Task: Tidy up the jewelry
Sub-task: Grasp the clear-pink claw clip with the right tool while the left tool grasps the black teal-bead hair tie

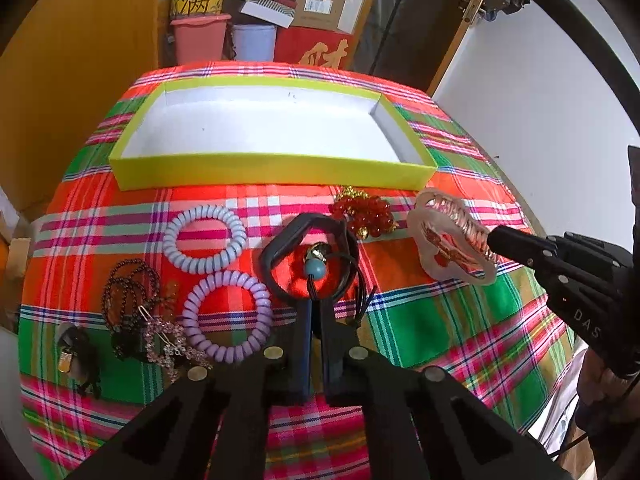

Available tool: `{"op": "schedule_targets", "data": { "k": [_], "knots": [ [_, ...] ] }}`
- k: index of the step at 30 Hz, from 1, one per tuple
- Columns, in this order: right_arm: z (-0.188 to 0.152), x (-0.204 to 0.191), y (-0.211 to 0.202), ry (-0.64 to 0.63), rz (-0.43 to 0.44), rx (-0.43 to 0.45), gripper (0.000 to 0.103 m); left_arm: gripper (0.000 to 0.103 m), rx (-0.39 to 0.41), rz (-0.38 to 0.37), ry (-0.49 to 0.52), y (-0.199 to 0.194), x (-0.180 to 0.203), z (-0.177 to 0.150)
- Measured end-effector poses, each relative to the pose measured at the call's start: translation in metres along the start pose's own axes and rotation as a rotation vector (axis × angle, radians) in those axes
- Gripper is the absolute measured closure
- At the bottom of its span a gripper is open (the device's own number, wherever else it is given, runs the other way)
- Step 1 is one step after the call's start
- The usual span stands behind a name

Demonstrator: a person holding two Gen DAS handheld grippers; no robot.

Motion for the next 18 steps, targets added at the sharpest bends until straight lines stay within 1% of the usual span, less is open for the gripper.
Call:
{"op": "schedule_targets", "data": {
  "k": [9,13,14,15,16,17,18],
  "knots": [
    [-0.004,-0.005,-0.017,-0.002,0.016,0.033,0.103,0.1,0.057,0.002,0.01,-0.027,0.001,0.0],
    [-0.002,-0.003,-0.016,-0.011,0.071,0.025,0.103,0.1,0.068,-0.002,0.007,-0.033,0.001,-0.001],
    [-0.001,-0.003,-0.014,-0.017,0.078,0.021,0.093,0.1,0.069,-0.003,0.006,-0.034,0.001,-0.001],
    [-0.001,-0.002,-0.012,-0.024,0.084,0.021,0.067,0.1,0.069,-0.005,0.005,-0.035,0.001,-0.001],
    [0.0,-0.002,-0.009,-0.033,0.09,0.02,0.051,0.1,0.07,-0.006,0.004,-0.035,0.001,-0.002],
    [0.001,-0.001,-0.006,-0.05,0.102,0.016,0.029,0.1,0.07,-0.007,0.003,-0.035,0.001,-0.002],
    [0.002,-0.002,-0.002,-0.065,0.106,0.007,0.028,0.1,0.071,-0.006,0.003,-0.036,0.0,-0.002]
  ]
}}
Point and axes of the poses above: each gripper's, at about its wrist camera, not at the fingertips, and y roughly the way its jaws point, x to its right, z to its top, the point moved 1 cm from there along y, roughly the way its jaws point, and after that the axes turned 6 degrees about -x, right-handed, at the moved point
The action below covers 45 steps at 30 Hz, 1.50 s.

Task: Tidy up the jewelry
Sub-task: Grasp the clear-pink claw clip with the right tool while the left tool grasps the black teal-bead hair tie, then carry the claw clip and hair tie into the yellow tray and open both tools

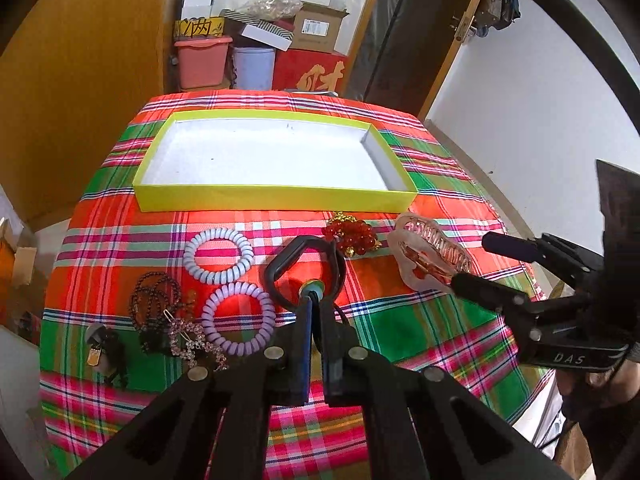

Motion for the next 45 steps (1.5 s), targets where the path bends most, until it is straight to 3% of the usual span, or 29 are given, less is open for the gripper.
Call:
{"op": "schedule_targets", "data": {
  "k": [5,7,8,10,18,27,45],
  "knots": [
    [0.006,0.005,0.022,-0.049,-0.002,-0.063,0.029,0.1,0.001,0.001,-0.008,0.0,-0.001,0.0],
    [0.008,0.008,0.029,-0.045,-0.003,-0.078,0.047,0.1,0.002,0.002,-0.008,0.0,-0.001,0.0],
    [0.008,0.01,0.031,-0.038,-0.004,-0.085,0.062,0.1,0.002,0.002,-0.007,-0.001,-0.001,0.0],
    [0.009,0.013,0.032,-0.023,0.004,-0.084,0.066,0.1,0.006,0.003,-0.006,-0.003,-0.001,0.0],
    [0.004,0.01,0.018,0.003,0.003,-0.067,0.067,0.1,0.032,-0.013,0.003,-0.016,0.002,0.006],
    [0.013,0.002,-0.016,0.032,0.006,0.018,0.067,0.1,0.077,-0.07,0.006,-0.04,0.001,0.022],
    [0.076,0.015,-0.001,0.085,-0.027,0.086,0.067,0.1,0.127,-0.009,0.012,-0.029,-0.035,0.092]
  ]
}}
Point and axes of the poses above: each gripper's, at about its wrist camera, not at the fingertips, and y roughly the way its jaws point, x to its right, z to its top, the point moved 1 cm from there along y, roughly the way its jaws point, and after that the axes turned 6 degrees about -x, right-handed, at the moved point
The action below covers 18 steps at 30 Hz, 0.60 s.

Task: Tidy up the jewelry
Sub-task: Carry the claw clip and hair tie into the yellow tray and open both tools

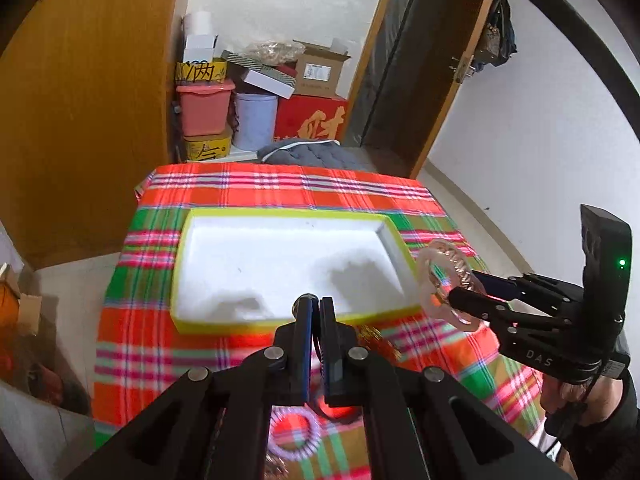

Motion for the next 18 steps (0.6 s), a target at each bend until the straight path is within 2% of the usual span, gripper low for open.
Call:
{"op": "schedule_targets", "data": {
  "k": [9,18],
  "knots": [
    [0.027,0.009,0.03,0.023,-0.02,-0.005,0.067,0.1,0.0,0.037,-0.019,0.027,-0.029,0.029],
    [0.028,0.016,0.067,0.043,-0.025,-0.07,0.067,0.1,-0.045,0.067,-0.056,0.056,-0.058,0.027]
  ]
}}
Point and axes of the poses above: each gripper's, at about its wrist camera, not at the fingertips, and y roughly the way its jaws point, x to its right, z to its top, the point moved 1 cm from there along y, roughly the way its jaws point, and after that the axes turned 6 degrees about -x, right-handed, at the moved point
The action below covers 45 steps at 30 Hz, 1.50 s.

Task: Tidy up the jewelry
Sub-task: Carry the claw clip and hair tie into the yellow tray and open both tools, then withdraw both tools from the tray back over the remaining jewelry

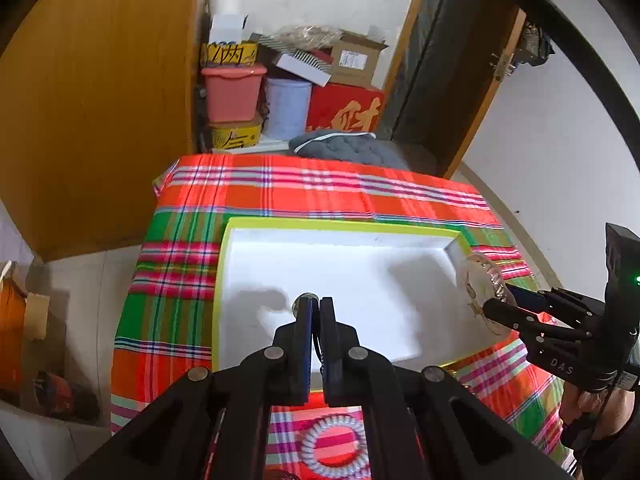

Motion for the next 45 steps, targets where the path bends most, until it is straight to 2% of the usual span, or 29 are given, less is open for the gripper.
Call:
{"op": "schedule_targets", "data": {
  "k": [9,16,17,20,21,24,29,35,45],
  "knots": [
    [-0.005,0.002,0.02,0.005,-0.015,-0.047,0.066,0.1,-0.045,0.028,-0.033,0.023,-0.019,-0.004],
    [-0.004,0.002,0.021,-0.004,-0.024,-0.049,0.066,0.1,-0.079,0.054,-0.043,0.037,-0.025,-0.011],
    [-0.005,0.002,0.02,-0.005,-0.021,-0.049,0.065,0.099,-0.08,0.061,-0.042,0.038,-0.024,-0.012],
    [-0.005,0.001,0.014,-0.01,-0.016,-0.029,0.047,0.099,-0.083,0.073,-0.035,0.036,-0.024,-0.014],
    [-0.005,0.0,0.013,-0.012,-0.014,-0.022,0.046,0.099,-0.083,0.076,-0.034,0.036,-0.023,-0.014],
    [-0.006,-0.002,0.006,-0.021,-0.014,-0.007,0.046,0.096,-0.082,0.087,-0.036,0.031,-0.022,-0.014],
    [-0.011,-0.006,-0.003,-0.029,-0.014,0.007,0.046,0.078,-0.064,0.095,-0.044,0.019,-0.022,-0.018],
    [-0.02,-0.006,-0.019,-0.018,-0.014,0.028,0.046,0.077,-0.035,0.092,-0.061,-0.004,-0.02,-0.029],
    [-0.05,-0.011,-0.06,0.003,0.001,0.062,0.046,0.077,0.0,0.079,-0.071,-0.051,-0.004,-0.068]
  ]
}}
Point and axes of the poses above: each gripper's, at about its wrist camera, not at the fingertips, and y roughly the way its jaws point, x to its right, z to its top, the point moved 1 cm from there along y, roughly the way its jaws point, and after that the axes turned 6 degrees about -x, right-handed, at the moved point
